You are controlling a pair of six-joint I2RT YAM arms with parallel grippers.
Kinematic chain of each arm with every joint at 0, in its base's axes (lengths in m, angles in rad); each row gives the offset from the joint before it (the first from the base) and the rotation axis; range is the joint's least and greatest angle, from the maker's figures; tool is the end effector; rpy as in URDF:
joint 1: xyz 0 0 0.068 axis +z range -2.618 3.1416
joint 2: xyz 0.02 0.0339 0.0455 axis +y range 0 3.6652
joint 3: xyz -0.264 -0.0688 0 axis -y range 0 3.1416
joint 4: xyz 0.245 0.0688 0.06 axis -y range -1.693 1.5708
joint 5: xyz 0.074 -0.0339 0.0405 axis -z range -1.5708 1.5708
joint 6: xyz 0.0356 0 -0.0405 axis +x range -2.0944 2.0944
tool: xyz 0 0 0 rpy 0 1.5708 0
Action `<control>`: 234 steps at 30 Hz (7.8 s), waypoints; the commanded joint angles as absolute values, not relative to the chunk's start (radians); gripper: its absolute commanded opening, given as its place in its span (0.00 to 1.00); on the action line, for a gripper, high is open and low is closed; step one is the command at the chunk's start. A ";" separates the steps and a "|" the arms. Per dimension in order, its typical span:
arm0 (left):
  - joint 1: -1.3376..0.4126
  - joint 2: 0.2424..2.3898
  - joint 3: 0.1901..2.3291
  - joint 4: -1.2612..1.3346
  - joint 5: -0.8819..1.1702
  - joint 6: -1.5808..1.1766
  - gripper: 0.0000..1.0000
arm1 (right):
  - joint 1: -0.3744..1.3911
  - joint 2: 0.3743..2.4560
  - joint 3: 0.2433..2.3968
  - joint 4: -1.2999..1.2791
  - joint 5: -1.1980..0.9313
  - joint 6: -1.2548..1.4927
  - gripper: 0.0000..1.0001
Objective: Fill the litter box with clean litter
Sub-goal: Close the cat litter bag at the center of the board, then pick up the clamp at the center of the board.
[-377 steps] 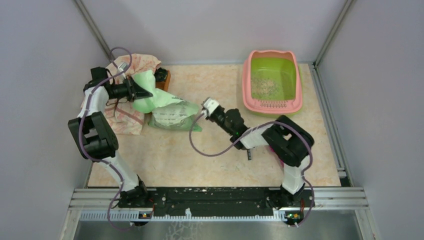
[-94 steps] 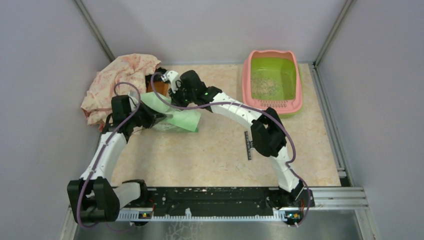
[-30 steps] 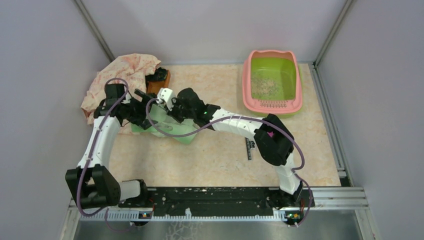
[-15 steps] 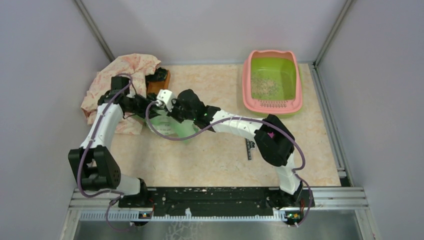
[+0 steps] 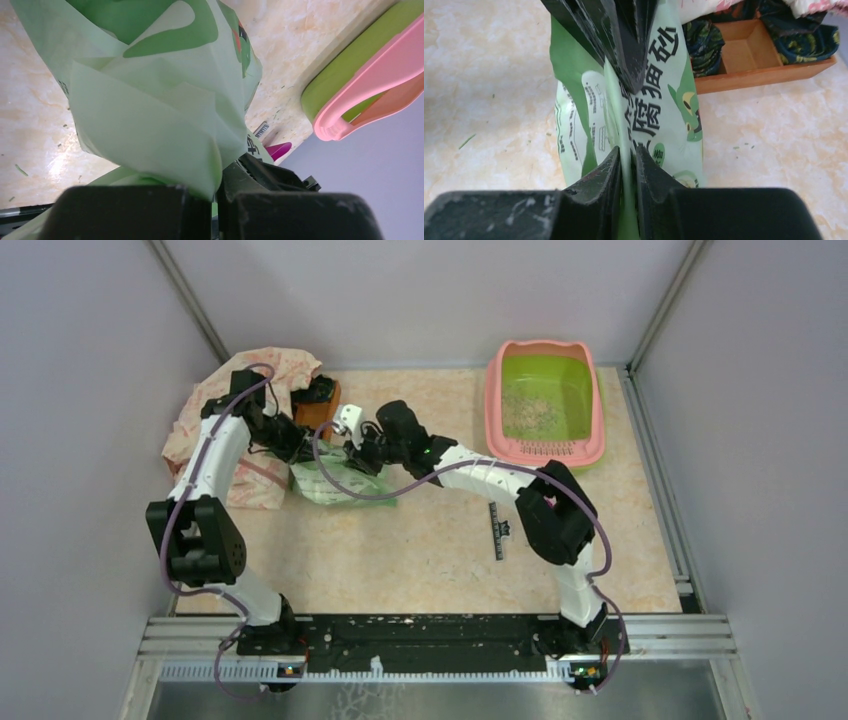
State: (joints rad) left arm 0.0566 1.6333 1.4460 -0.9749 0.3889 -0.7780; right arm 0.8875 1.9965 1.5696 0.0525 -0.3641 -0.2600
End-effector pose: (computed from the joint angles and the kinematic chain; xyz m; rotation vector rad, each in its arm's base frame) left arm 0.3311 0.0052 0.2922 -1.0334 2.6137 -0.7228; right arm 0.2911 0.3777 0.2679 -1.2848 1.5298 0.7640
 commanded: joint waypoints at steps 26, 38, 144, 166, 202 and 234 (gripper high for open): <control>0.068 1.635 1.515 -0.865 0.460 -0.436 0.17 | 0.766 1.843 1.376 0.056 -0.523 -0.235 0.10; 0.069 1.636 1.511 -0.855 0.453 -0.415 0.14 | 0.762 1.787 1.323 0.053 -0.444 -0.242 0.20; 0.092 1.539 1.287 -0.713 0.596 -0.325 0.37 | 0.362 1.174 0.635 -0.077 -0.350 0.481 0.00; 0.131 1.451 1.181 -0.582 0.729 -0.384 0.48 | 0.576 1.752 1.277 0.378 -0.726 0.917 0.00; 0.136 1.345 1.035 -0.271 0.750 -0.549 0.54 | 0.688 2.067 1.552 0.304 -0.819 0.949 0.00; 0.133 1.372 1.047 -0.105 0.752 -0.586 0.54 | 0.690 2.120 1.571 0.402 -0.850 1.016 0.00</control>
State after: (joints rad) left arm 0.1337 1.3499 1.0710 -0.2634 0.7654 -0.5621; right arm 0.6743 2.1113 1.5253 0.3294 -0.8383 0.9981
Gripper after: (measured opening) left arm 0.540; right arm 0.011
